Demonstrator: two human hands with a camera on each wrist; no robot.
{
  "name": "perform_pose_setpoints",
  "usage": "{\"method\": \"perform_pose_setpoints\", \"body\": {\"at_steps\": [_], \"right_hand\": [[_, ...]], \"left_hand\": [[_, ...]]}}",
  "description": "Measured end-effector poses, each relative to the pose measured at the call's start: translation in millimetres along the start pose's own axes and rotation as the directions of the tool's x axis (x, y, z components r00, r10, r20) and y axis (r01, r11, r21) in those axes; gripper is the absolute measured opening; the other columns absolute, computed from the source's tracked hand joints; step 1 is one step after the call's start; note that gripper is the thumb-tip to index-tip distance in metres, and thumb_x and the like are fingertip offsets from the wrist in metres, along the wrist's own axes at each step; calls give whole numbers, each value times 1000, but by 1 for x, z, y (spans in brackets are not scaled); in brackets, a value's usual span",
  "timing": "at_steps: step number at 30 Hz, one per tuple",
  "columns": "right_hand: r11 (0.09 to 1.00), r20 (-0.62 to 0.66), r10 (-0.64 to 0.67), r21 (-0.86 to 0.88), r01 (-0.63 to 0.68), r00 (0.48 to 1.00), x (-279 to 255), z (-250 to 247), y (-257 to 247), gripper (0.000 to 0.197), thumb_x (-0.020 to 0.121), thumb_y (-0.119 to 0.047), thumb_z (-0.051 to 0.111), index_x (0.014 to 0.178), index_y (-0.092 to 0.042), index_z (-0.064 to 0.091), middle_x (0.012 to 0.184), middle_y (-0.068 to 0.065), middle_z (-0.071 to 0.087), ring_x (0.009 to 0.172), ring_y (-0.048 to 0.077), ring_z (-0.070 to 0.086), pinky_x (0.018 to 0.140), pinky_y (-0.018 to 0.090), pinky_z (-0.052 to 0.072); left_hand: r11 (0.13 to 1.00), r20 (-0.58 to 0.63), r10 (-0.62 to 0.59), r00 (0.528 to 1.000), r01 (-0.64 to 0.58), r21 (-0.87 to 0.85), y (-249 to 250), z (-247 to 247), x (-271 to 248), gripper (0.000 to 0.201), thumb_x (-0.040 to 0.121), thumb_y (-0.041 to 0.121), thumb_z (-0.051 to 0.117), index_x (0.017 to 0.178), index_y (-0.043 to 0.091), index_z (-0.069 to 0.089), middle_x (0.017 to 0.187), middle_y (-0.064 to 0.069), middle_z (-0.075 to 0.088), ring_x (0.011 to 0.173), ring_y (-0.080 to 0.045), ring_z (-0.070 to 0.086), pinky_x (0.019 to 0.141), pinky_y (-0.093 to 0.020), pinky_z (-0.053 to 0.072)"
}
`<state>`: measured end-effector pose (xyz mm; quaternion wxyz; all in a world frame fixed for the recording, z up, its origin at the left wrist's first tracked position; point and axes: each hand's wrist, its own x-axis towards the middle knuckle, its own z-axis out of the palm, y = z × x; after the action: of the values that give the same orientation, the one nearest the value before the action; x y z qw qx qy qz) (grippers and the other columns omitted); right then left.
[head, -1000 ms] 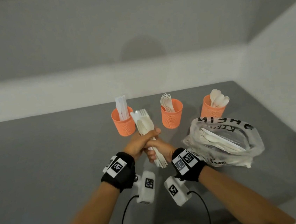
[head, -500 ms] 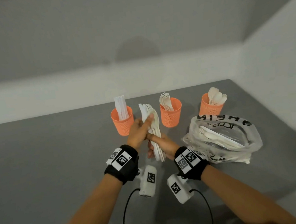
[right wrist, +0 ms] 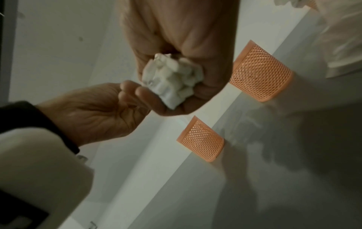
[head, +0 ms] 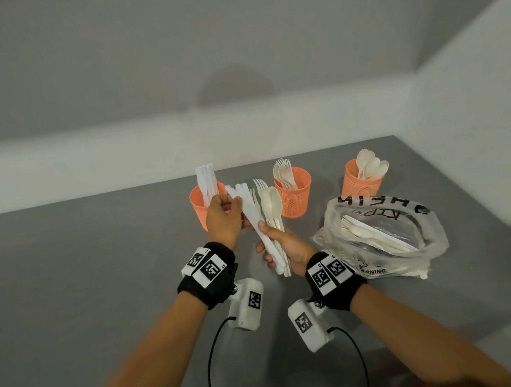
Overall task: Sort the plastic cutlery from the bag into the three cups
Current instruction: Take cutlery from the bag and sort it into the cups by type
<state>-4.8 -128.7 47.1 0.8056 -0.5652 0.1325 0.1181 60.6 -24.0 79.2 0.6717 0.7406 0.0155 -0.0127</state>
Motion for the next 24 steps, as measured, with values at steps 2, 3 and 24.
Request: {"method": "perform_pose_setpoints", "body": {"at_steps": [2,3,24], "right_hand": [[1000,-6,-9,3,9,1000,0,0,1,27,93,-37,50,104,-13,56,52,1,60,36,9,46,36,17,37],[1000,-11,-16,4,16,1000,0,0,2,29,93,-37,50,107,-12,55,52,1,60,36,9,46,36,16,37],[966,-135,-204,-187,178,970,-5,-15,2,24,95,-31,49,103,-11,59,69,7,66,40,11,56,38,20,45]], "left_hand": [[1000,2,-22,1000,22,-11,0,4,-3,11,93,16,48,99,7,48,105,-22,62,94,-35,64,80,-50,55],[999,23,-28,999,28,-18,0,5,-5,11,92,15,49,99,6,48,104,-23,61,95,-36,63,81,-51,54],[993,333,-45,942,79,-91,-6,-2,-17,7,93,12,50,90,15,55,86,-5,68,77,-16,66,70,-22,57]]}}
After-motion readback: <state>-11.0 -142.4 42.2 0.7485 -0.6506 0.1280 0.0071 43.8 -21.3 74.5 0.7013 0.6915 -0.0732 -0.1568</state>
